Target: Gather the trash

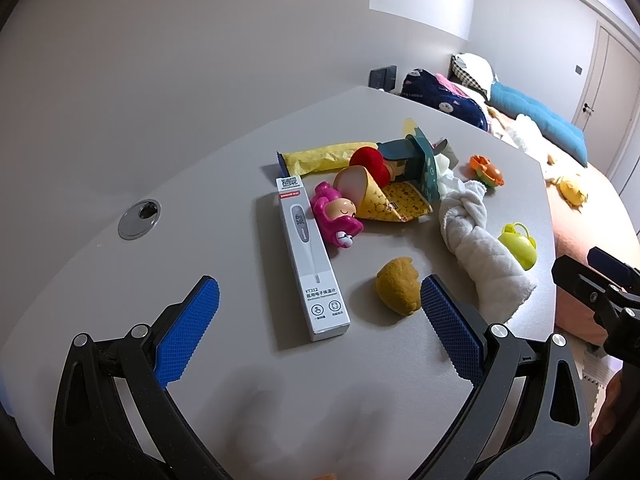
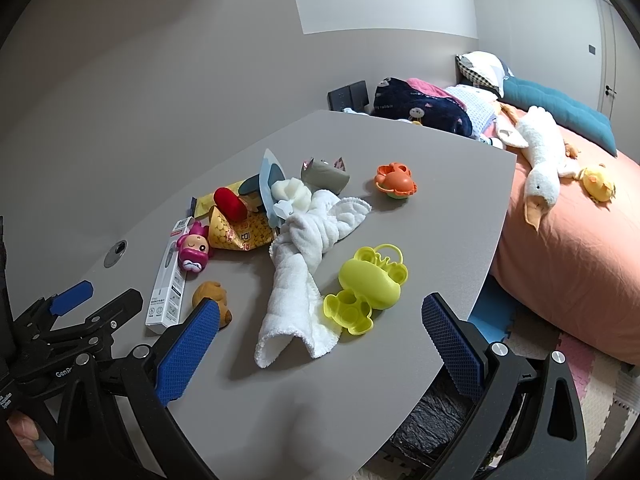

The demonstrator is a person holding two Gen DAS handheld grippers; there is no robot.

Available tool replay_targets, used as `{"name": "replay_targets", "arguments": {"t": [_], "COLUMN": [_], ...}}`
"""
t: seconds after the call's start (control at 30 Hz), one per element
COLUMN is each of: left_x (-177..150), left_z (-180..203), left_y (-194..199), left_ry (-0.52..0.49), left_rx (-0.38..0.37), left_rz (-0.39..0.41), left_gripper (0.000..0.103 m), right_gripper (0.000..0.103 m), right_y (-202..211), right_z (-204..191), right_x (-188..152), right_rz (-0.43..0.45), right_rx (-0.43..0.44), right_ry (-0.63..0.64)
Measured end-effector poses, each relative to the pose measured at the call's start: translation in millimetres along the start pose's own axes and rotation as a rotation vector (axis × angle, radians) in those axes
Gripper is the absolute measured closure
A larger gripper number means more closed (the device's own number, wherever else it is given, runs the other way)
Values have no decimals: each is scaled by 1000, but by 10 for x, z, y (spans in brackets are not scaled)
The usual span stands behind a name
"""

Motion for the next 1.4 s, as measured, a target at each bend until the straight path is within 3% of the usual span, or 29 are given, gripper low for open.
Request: {"name": "replay_targets", "arguments": {"t": [0.53,0.7,1.0,1.23,1.4], "left_x": [14,63,68,1,-36], "left_z": [-234,-255,-388,-404,-441], "left_y": [-370,-532,-892,-1012,-1035], "left_ry": [71,72,106,95,93], "left_rx": [3,5,2,2,20], "left_rz": [-47,-68,-135,-164,-164], "left_gripper": [6,6,38,50,58], "right_gripper": [3,15,28,36,48], "right_y": [-289,-472,-862,-1132,-1256], "right_z": [-56,-65,-210,-254,-253], "right_x": [159,218,235,185,113], "right_rz": [-10,-33,-98,-145,-178], "right_rx": [-18,-27,-6,-9,-14], "right_ry": [43,55,86,93,99]}}
Point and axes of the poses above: each gripper's, at about its wrist camera, not at the fingertips, and y roughly against the way its jaws point, z to its right, x to its top, the point moved 10 cm from there along -y, roughly the way its jaws point, and after that the axes turned 8 degrees about -y, right-handed, at the moved point
